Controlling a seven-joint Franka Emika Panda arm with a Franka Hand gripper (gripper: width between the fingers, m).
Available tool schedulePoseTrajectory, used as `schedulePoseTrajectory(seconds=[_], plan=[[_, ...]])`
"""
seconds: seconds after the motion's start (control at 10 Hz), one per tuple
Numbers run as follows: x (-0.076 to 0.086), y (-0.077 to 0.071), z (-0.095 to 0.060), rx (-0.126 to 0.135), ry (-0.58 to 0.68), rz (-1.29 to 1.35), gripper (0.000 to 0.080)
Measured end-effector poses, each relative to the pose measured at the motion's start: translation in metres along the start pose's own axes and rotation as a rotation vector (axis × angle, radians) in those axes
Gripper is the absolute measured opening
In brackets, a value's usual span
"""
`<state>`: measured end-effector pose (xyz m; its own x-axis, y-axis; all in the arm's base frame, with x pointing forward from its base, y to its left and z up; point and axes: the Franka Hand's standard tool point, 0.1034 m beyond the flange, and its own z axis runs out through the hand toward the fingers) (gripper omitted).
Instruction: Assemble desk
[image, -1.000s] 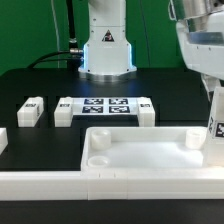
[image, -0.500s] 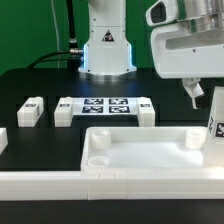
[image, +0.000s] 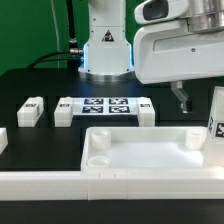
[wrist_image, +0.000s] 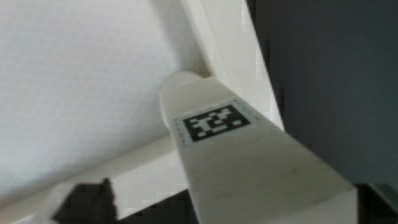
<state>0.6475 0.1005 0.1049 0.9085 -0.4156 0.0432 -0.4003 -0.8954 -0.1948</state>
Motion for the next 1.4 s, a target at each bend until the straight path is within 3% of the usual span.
schedulePoseTrajectory(seconds=[0.1, 0.2, 0.3, 0.5, 0.7, 1.1, 1.4], plan=[[0.000, 0.000, 0.000, 0.001, -0.001, 0.080, 0.0556], [-0.001, 0.000, 0.001, 0.000, -0.002, 0.137, 0.0369], [0.000, 0.002, 0.000, -0.003, -0.001, 0.179, 0.0299], [0.001, 0.002, 0.000, -0.001, 0.001, 0.286, 0.0299], [0.002, 0.009, -0.002, 0.000, -0.024, 0.595, 0.0299], [-0.002, -0.003, 0.002, 0.057, -0.060, 1.240, 0.0298], [-0.004, -0.010, 0.003, 0.066, -0.049, 1.419, 0.0297]])
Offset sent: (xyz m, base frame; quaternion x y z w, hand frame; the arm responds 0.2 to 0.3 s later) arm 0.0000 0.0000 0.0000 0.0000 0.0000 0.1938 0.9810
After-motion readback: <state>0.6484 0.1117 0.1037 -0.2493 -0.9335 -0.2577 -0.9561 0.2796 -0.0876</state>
